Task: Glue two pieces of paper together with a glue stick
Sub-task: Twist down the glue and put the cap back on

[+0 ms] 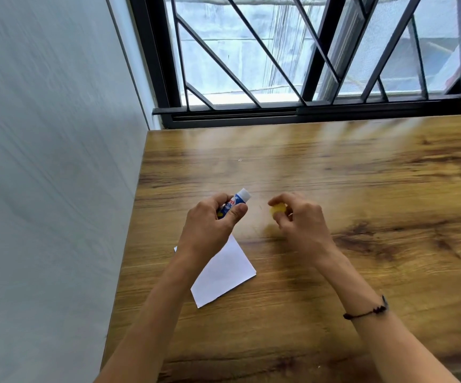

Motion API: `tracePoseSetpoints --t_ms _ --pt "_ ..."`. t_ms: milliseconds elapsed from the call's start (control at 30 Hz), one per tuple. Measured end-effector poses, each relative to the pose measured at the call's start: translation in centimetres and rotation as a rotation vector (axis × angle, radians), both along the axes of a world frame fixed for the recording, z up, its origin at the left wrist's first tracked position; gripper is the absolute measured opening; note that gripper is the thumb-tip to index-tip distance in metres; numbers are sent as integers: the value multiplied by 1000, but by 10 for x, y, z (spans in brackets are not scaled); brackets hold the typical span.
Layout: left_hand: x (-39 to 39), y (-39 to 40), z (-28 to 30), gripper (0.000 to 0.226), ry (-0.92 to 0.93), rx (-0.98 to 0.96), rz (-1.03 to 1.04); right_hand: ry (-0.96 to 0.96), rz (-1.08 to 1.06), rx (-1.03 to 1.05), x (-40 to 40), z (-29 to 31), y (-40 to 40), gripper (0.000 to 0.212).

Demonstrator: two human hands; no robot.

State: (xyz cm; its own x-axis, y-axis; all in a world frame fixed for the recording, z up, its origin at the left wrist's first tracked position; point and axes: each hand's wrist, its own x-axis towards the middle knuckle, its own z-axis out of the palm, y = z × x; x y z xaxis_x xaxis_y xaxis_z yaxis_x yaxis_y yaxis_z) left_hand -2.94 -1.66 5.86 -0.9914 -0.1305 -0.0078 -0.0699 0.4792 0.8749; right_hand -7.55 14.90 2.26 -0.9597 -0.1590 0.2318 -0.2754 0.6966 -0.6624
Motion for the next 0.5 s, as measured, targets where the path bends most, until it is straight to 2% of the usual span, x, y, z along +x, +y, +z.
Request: tracePoseSetpoints --t_ms 67,133,367,500 --pt "0 0 0 22 4 -3 -1 1 7 -278 14 15 -6 18" --pt "0 1 -1 22 12 -4 -13 52 45 -393 26 26 -13 21" --pt "2 7 0 28 48 -89 -67 269 95 -384 34 20 -21 20" --pt "5 9 0 24 46 -144 -138 285 89 -374 33 18 -16 19"
